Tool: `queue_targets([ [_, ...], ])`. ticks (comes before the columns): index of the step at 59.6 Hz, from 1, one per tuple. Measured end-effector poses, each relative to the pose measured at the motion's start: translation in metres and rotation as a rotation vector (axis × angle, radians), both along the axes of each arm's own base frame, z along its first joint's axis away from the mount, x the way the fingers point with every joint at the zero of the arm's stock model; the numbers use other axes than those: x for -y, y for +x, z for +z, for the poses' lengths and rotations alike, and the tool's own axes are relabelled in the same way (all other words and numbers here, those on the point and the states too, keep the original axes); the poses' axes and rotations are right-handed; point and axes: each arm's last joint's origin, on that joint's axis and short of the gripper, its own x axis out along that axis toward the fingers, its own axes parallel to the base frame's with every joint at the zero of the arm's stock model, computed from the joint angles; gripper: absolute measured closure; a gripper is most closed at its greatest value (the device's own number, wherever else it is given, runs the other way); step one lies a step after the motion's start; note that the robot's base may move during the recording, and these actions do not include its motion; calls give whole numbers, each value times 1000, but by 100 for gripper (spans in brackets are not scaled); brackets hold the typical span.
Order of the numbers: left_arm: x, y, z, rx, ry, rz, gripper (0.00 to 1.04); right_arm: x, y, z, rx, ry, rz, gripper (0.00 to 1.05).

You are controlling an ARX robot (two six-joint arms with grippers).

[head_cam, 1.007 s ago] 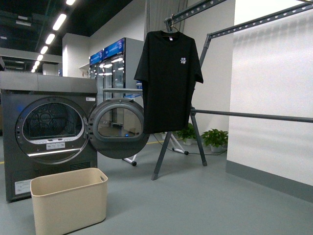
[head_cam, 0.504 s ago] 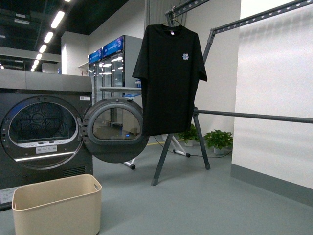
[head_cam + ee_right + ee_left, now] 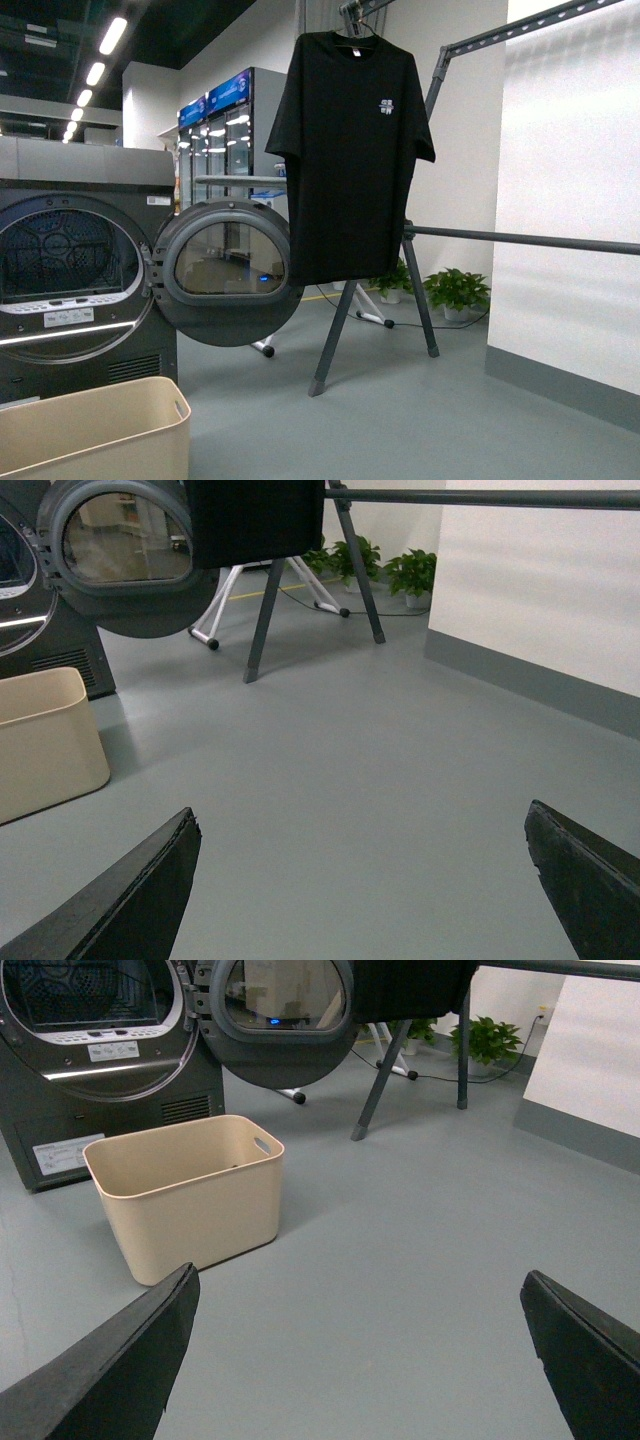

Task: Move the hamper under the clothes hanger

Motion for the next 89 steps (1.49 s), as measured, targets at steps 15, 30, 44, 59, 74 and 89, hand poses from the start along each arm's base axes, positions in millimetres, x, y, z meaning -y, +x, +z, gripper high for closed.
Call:
queue_targets([
  [15, 0, 0, 0, 0, 0, 0, 7, 0, 0, 0, 0, 0, 2, 8],
  [30, 0, 0, 0, -2, 0, -1, 7, 0, 0, 0, 0, 0, -2, 8],
  [44, 0, 0, 0, -2, 0, 1, 7, 0, 0, 0, 0, 0, -1, 8],
  [59, 0, 0, 0, 0, 0, -1, 7, 0, 0, 0, 0, 0, -2, 8],
  [74, 0, 0, 0, -4, 0, -3, 7, 0, 0, 0, -2, 0, -3, 8],
  [89, 0, 0, 0, -1, 0, -1, 7, 0, 0, 0, -1, 0, -1, 8],
])
